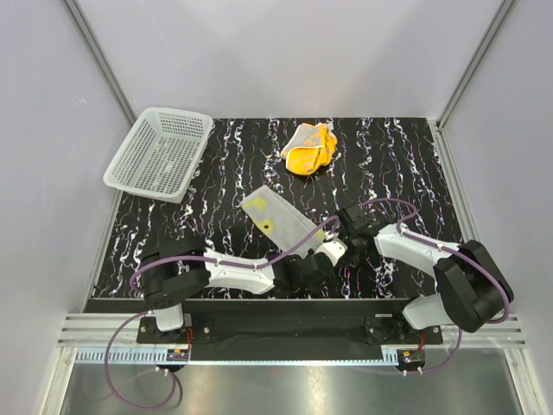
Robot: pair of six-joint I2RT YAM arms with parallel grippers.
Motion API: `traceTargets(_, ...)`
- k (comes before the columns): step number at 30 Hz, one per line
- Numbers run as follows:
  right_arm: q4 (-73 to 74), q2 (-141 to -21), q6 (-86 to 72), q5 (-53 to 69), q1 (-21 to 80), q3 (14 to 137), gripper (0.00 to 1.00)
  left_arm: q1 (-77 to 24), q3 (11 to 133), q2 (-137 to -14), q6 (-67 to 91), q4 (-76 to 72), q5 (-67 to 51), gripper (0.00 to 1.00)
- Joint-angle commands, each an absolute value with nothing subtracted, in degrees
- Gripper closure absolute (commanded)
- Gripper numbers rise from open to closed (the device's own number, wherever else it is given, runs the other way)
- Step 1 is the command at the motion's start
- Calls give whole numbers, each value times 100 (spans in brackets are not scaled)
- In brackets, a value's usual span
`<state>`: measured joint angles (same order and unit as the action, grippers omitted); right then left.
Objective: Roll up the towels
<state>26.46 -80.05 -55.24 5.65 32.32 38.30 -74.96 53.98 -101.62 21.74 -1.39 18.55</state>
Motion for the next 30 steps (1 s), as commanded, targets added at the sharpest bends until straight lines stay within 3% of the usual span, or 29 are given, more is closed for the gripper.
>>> traceTargets(1, 2830, -7989, -5441, 694, 3270, 3806, 82, -7488, 5607, -10230, 2092, -510, 1899, 87)
traceTargets(3, 2882, -7945, -5440, 694, 3278, 3823, 82, -7480, 5599, -10239, 2135, -527, 1828, 100)
traceTargets(6, 3005, -7866, -5353, 633, 3270, 3911, 75, -7304, 5476, -10143, 2319, -606, 1313, 100)
traceTargets(7, 3119, -7831, -5344, 589, 3270, 3946, 70, -7217, 5415, -10099, 2399, -737, 1101, 100)
traceTargets(8, 3207, -7753, -5300, 493, 3278, 3981, 57, -7051, 5344, -9994, 2469, -817, 698, 100)
traceTargets(12, 3629, -7498, -5247, 185, 3278, 4227, 36, -6768, 5133, -9774, 2759, -932, 141, 100)
traceTargets(22, 4280, -6751, -5133, -922, 3270, 4772, 25, -6390, 4896, -9545, 3102, -1037, -597, 100)
traceTargets(30, 3974, -6214, -5150, -607, 3270, 4395, 24, -5968, 4352, -9606, 4498, -2325, -1704, 100)
